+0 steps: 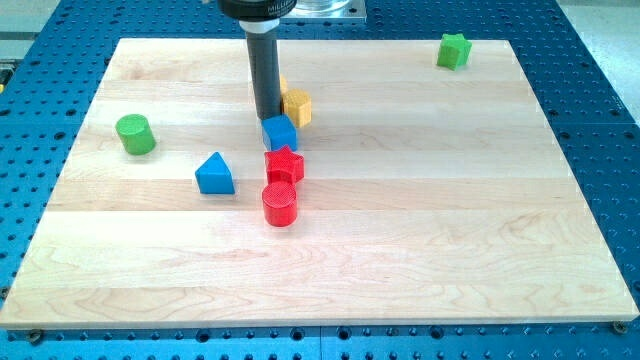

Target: Place the triangle below the red circle

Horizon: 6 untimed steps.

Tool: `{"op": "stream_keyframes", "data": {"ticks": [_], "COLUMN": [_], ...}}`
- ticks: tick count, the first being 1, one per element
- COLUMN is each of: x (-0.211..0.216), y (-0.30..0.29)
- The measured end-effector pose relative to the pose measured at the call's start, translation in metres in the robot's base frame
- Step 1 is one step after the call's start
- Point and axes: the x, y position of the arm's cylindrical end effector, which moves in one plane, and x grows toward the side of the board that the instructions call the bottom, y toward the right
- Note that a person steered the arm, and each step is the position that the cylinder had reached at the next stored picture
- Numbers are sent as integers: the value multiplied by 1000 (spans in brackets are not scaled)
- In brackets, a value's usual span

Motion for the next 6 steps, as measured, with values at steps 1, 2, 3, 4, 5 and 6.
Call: {"op": "stream_keyframes", "data": {"ticks": [1,2,3,4,5,6], "x": [0,-7,-7,-1,45,104], "y": [-5,-14,-50,-68,-62,-60]}}
